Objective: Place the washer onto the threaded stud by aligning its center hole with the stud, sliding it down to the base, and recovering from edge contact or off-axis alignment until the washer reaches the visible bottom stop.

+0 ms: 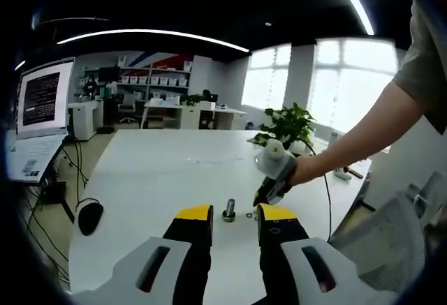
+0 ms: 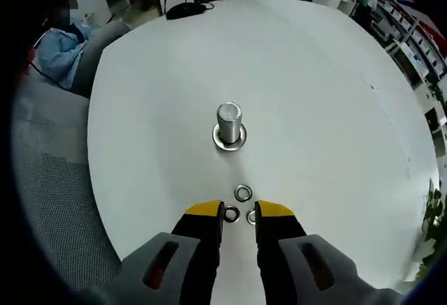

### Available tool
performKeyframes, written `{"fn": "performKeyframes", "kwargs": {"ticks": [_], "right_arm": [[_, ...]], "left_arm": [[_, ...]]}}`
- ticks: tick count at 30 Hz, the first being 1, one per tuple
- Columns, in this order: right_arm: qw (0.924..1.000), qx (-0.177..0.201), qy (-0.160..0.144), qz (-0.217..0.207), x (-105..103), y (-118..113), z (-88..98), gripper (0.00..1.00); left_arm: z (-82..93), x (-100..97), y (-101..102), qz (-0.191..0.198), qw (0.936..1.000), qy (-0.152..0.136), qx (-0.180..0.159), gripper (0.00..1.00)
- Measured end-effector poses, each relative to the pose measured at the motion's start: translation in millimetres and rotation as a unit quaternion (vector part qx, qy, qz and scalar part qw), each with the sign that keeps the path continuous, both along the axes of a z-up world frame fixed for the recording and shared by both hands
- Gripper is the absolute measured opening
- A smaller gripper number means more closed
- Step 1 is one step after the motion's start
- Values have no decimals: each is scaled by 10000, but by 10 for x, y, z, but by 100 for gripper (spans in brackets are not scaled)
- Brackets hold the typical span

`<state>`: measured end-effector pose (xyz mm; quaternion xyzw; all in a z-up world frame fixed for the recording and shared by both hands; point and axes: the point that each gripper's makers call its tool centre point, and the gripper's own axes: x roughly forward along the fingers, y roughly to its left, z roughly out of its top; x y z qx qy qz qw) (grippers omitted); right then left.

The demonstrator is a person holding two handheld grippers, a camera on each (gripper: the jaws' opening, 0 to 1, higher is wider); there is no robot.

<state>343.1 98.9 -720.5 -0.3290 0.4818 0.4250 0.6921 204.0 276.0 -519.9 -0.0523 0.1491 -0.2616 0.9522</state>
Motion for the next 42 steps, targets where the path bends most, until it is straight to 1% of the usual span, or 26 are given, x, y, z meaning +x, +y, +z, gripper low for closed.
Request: {"fn": "performKeyframes", "kwargs": {"ticks": [6,19,24,26,28,29,32,37,42], "right_arm": [[10000,-69,31,5,50,25,-69,20],[9994,-281,154,97,12,10,-160,20],[9991,-352,199,157,-10,-19,-215,20],[9984,-477,223,195,-27,-63,-244,20],[9983,-501,234,196,-28,-80,-262,20],[9986,-447,234,150,-20,-68,-253,20],[9985,-464,261,118,-9,-71,-256,20],[9985,-425,299,194,-26,-59,-262,18],[9985,-343,396,178,-30,-56,-258,18]], "left_arm": [[-12,-1,1,12,10000,24,24,23],[-4,-6,2,16,10000,4,12,23],[3,-9,4,23,10000,-14,9,23],[7,-9,2,19,10000,-27,11,23],[6,-10,-2,9,10000,-26,9,23],[4,-11,-3,5,10000,-26,16,23],[7,-11,-1,5,10000,-34,7,23],[19,-9,2,10,10000,-54,-23,23],[19,-7,1,5,10000,-36,-70,23]]}}
